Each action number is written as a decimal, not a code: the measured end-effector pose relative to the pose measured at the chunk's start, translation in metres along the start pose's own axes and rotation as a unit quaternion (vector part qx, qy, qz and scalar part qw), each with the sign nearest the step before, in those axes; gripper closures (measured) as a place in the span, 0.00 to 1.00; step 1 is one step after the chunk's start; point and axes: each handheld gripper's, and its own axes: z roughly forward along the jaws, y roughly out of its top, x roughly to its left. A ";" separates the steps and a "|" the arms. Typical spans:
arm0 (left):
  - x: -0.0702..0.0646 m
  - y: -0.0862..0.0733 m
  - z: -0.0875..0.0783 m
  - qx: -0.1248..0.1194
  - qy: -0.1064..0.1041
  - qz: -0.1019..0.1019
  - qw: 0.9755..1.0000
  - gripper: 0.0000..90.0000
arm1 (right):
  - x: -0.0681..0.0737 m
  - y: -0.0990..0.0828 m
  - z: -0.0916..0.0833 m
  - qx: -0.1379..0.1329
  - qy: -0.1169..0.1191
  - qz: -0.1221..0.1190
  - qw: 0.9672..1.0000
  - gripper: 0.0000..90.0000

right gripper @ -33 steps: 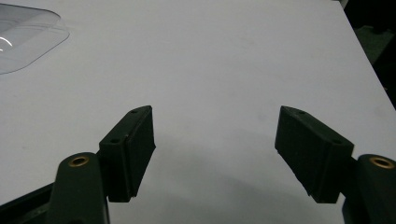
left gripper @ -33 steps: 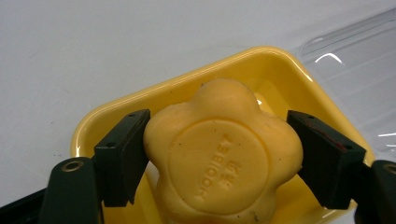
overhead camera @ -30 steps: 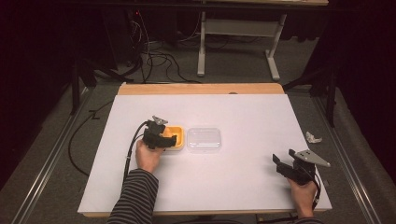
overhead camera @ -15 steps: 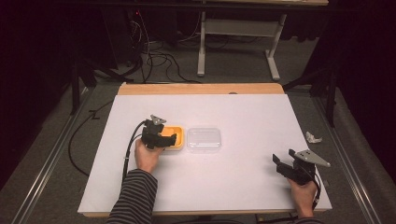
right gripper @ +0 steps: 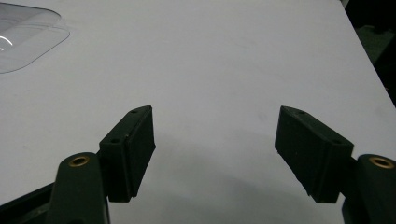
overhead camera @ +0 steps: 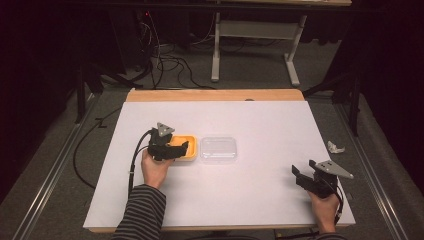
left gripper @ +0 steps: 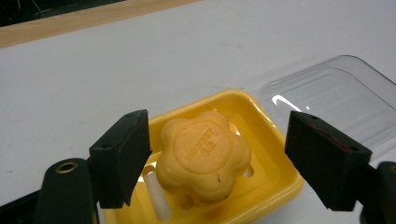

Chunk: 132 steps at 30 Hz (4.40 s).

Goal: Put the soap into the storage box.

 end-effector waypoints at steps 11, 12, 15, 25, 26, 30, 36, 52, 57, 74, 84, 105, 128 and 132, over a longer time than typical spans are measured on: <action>-0.002 -0.006 -0.015 -0.017 -0.011 -0.002 1.000 0.26 | 0.000 0.000 0.000 0.001 0.001 -0.001 1.000 0.32; -0.002 -0.007 -0.016 -0.019 -0.010 -0.002 1.000 0.26 | 0.000 0.000 0.000 0.001 0.001 -0.001 1.000 0.32; -0.002 -0.008 -0.021 -0.024 -0.015 -0.003 1.000 0.26 | 0.000 0.000 0.000 0.002 0.001 0.000 1.000 0.32; -0.002 -0.018 -0.033 -0.037 -0.022 -0.016 0.999 0.26 | 0.000 0.000 0.001 0.002 0.001 -0.002 1.000 0.32; -0.002 -0.019 -0.035 -0.038 -0.023 -0.017 0.999 0.26 | 0.000 0.000 0.001 0.003 0.001 -0.002 1.000 0.32; -0.002 -0.022 -0.039 -0.044 -0.026 -0.020 0.998 0.26 | 0.000 0.000 0.001 0.004 0.001 -0.002 1.000 0.32; 0.000 -0.029 -0.046 -0.049 -0.026 -0.029 0.998 0.26 | 0.000 0.000 0.001 0.006 0.000 -0.004 1.000 0.32; -0.004 -0.044 -0.060 -0.062 -0.032 -0.033 0.997 0.27 | 0.001 0.001 0.002 0.009 0.000 -0.003 1.000 0.33; -0.005 -0.048 -0.063 -0.064 -0.036 -0.038 0.997 0.27 | 0.001 0.001 0.002 0.011 0.001 -0.005 1.000 0.33; -0.011 -0.055 -0.068 -0.065 -0.045 -0.041 0.996 0.26 | 0.001 0.001 0.002 0.011 0.000 -0.007 1.000 0.32; -0.017 -0.059 -0.067 -0.064 -0.053 -0.040 0.996 0.26 | 0.001 0.001 0.001 0.009 -0.001 -0.006 1.000 0.32; -0.032 -0.061 -0.059 -0.059 -0.071 -0.034 0.995 0.26 | 0.001 0.001 0.001 0.008 0.000 -0.005 1.000 0.33; -0.045 -0.065 -0.048 -0.046 -0.081 -0.029 0.995 0.26 | 0.001 0.001 0.001 0.007 0.000 -0.009 1.000 0.33; -0.048 -0.067 -0.045 -0.041 -0.080 -0.021 0.996 0.26 | 0.002 0.001 0.001 0.009 -0.001 -0.008 1.000 0.33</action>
